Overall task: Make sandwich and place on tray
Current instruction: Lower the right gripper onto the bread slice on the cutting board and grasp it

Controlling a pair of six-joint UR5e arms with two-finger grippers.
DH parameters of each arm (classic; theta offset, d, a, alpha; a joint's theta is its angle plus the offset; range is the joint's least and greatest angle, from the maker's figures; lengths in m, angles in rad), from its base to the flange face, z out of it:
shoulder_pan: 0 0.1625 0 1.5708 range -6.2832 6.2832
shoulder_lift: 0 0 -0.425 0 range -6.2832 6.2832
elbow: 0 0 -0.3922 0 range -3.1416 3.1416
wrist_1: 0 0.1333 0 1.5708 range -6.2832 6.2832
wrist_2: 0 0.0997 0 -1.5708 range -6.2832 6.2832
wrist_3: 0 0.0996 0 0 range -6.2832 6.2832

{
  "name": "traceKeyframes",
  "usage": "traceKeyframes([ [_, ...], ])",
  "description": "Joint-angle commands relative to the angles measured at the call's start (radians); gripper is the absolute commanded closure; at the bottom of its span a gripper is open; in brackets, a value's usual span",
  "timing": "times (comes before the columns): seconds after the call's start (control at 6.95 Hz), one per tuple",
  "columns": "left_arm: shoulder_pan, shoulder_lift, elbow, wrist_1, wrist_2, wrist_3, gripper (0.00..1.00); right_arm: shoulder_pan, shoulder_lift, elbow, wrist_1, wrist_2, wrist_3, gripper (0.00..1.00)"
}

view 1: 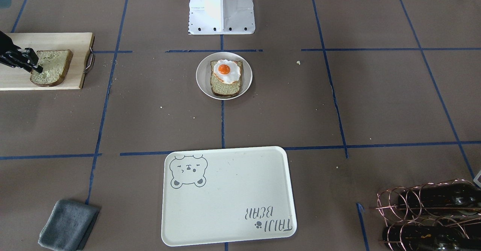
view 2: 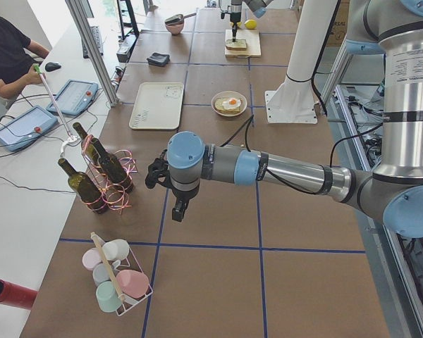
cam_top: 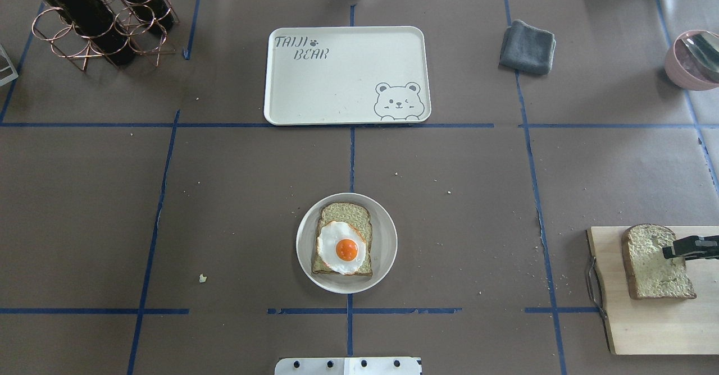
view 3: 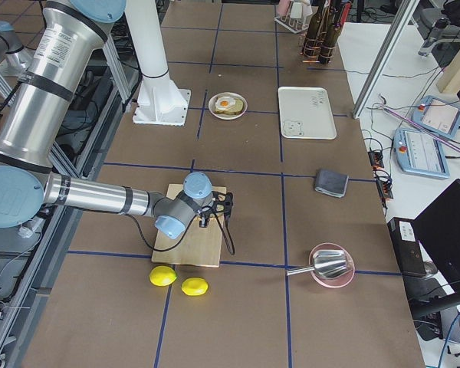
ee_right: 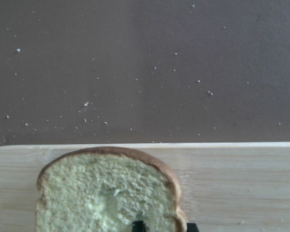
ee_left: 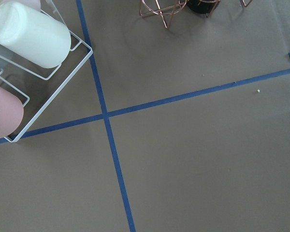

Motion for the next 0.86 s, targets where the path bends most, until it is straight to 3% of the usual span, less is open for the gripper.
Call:
traceKeyframes([
  [0.0,-0.002,0.002,-0.003,0.0,0.0,0.0,0.0,-0.003,-0.006,0.008,0.001,0.001,-0.001,1.0],
  [0.29,-0.002,0.008,-0.008,0.0,-0.002,0.0,0.0,-0.005,-0.007,0.011,0.007,0.01,-0.001,1.0],
  [0.72,-0.003,0.008,-0.013,0.0,-0.002,0.0,0.0,-0.008,0.054,0.045,0.244,0.048,0.219,1.0],
])
